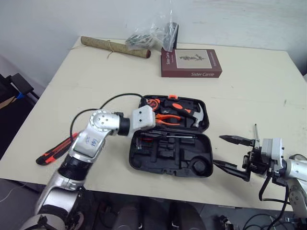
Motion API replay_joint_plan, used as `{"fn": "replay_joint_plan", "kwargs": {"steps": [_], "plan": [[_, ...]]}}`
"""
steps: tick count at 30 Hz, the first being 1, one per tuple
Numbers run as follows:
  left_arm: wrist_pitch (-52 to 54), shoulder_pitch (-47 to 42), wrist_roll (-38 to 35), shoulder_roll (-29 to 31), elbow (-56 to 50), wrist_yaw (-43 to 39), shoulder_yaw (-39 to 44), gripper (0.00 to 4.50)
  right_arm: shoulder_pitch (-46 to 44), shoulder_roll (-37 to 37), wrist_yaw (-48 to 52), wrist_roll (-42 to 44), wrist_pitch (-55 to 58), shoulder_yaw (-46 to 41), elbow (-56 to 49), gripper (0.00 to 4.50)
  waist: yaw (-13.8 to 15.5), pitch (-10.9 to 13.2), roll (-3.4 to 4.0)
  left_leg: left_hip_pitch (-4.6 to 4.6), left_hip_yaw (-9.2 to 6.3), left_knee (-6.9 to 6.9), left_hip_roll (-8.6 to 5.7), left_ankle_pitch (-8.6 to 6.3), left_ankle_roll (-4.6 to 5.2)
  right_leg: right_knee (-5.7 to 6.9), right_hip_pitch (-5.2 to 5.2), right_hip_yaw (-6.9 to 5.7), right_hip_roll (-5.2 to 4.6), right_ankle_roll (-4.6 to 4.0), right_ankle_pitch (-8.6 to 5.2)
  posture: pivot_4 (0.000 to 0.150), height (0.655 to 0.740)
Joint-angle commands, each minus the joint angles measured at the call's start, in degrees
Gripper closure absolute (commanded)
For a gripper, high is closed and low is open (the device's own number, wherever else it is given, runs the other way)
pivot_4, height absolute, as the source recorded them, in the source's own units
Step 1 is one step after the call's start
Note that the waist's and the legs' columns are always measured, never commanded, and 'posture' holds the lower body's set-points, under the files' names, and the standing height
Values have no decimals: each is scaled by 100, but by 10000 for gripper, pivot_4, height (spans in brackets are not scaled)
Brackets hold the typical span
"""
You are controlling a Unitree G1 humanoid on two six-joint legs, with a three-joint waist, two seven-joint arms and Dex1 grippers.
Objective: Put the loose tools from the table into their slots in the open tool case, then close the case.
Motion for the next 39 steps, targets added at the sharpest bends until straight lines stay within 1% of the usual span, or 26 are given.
{"fn": "replay_joint_plan", "kwargs": {"steps": [1,5,11,14,16,18,21,23,26,28,30,32,33,35,36,38,39], "plan": [[-47,165,93,-272,-18,442,-23,44687,14,-53,-115,118,105,-156,-253,0,-1,0,0,1,0,0,0,0,0,1,0,1,1,0,0,1500,7400],[-51,302,442,-471,364,872,-163,44687,113,-84,-302,134,320,-179,-569,0,-5,0,1,1,0,-1,0,0,0,2,1,0,2,0,0,1500,7400],[288,320,709,-481,734,902,-487,44687,245,-161,-531,177,589,-311,-901,0,14,-2,0,6,0,0,-1,0,0,2,7,-1,1,0,0,1500,7400],[400,335,804,-476,887,830,-727,44687,282,-184,-649,205,714,-355,-1047,0,16,-4,2,36,-6,-1,-1,-3,2,-8,43,-5,-5,0,0,1500,7400],[615,321,920,-495,999,802,-965,44687,323,-174,-702,206,769,-385,-1106,0,12,-10,3,52,-16,-1,0,-7,3,-45,67,-12,-13,0,0,1500,7400],[707,283,1030,-534,1113,805,-1138,44687,373,-154,-730,200,794,-402,-1141,0,20,-33,5,59,-20,-2,2,-12,3,-53,78,-14,-14,1,1,1500,7400],[1138,121,1116,-688,1345,858,-1292,44687,466,-116,-812,194,841,-396,-1248,0,100,-91,19,60,-23,-1,-2,-17,11,-58,87,-18,-20,1,1,1500,7400],[1092,42,1130,-772,1408,923,-1291,44687,533,-96,-859,204,854,-433,-1286,0,150,-126,14,64,-22,-1,-5,-20,17,-63,92,-17,-22,3,2,1500,7400],[762,37,942,-829,1241,892,-1067,44687,663,-85,-916,224,834,-532,-1323,0,165,-131,14,84,-22,-1,-8,-29,26,-69,113,-17,-35,3,2,1500,7400],[285,106,613,-605,776,533,-762,44687,816,-67,-1008,285,840,-722,-1380,0,150,-131,15,88,-17,-1,-9,-35,29,-74,117,-17,-43,4,2,1500,7400],[-339,67,163,-504,464,410,-119,44687,984,-62,-1093,373,878,-983,-1436,0,118,-130,14,82,-16,-3,-6,-40,24,-77,108,-20,-43,3,2,1500,7400],[-469,78,-250,-508,261,423,362,44687,1176,-48,-1096,439,870,-1218,-1460,0,95,-123,15,46,-15,-2,-5,-39,22,-75,72,-24,-42,3,2,1500,7400],[-552,162,-604,-450,122,305,705,44687,1357,-32,-1070,468,846,-1441,-1441,0,86,-123,15,36,-17,-1,-4,-37,22,-70,65,-30,-42,3,2,1500,7400],[-845,378,-1092,-228,-34,65,1312,39754,1695,17,-1013,462,734,-1871,-1324,0,56,-122,17,38,-17,-1,-4,-36,22,-65,69,-37,-41,3,2,1500,7400],[-808,592,-1303,-45,-87,51,1690,36660,1935,81,-944,449,639,-2141,-1185,0,28,-122,18,39,-17,-2,-3,-36,22,-65,70,-37,-41,3,2,1500,7400],[-645,1198,-1540,477,-162,-4,2407,26877,2388,243,-764,342,307,-2684,-726,0,-1,-122,18,51,-18,-12,-3,-37,22,-70,81,-40,-40,3,2,1500,7400],[-639,1597,-1545,739,-200,-27,2792,24626,2572,324,-723,289,129,-2980,-407,0,-11,-122,18,55,-18,-12,-4,-37,22,-75,85,-40,-40,3,1,1500,7400]]}}
